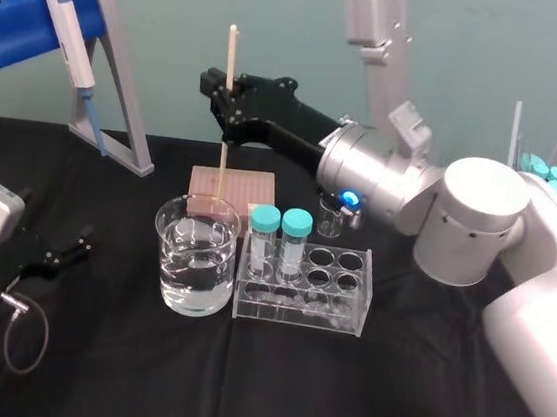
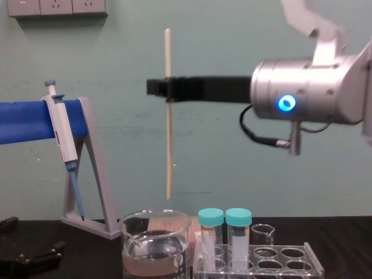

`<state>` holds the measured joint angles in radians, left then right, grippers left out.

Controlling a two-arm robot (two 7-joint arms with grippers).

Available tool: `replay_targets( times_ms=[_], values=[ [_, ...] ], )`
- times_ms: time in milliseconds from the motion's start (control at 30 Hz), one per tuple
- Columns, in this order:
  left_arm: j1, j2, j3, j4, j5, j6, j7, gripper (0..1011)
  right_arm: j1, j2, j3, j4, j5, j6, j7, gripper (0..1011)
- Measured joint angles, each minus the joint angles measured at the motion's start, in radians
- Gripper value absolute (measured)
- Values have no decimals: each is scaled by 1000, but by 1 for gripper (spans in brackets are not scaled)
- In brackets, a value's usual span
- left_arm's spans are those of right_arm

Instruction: Hold the thermometer with one hand and immerse one end into the beaker, then reinsert it into the test tube rack.

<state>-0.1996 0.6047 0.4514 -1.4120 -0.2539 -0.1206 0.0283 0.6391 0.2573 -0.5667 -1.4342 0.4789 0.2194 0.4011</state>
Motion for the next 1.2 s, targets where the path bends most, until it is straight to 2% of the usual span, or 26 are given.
replay_targets(
  times_ms=[200, 367, 633, 867, 1200],
  values=[
    [0, 0, 0, 0, 0, 0, 0, 1004, 22, -52, -24, 107, -39, -48, 6, 46],
    [0, 0, 0, 0, 0, 0, 0, 1004, 30, -90, -28, 188, -53, -96, 26, 46],
    [0, 0, 0, 0, 0, 0, 0, 1004, 39, -129, -28, 277, -78, -131, 39, 46],
    [0, 0, 0, 0, 0, 0, 0, 1003, 41, -146, -29, 323, -100, -136, 47, 46],
    [0, 0, 0, 0, 0, 0, 0, 1004, 21, -154, -21, 335, -124, -135, 54, 46]
  ],
)
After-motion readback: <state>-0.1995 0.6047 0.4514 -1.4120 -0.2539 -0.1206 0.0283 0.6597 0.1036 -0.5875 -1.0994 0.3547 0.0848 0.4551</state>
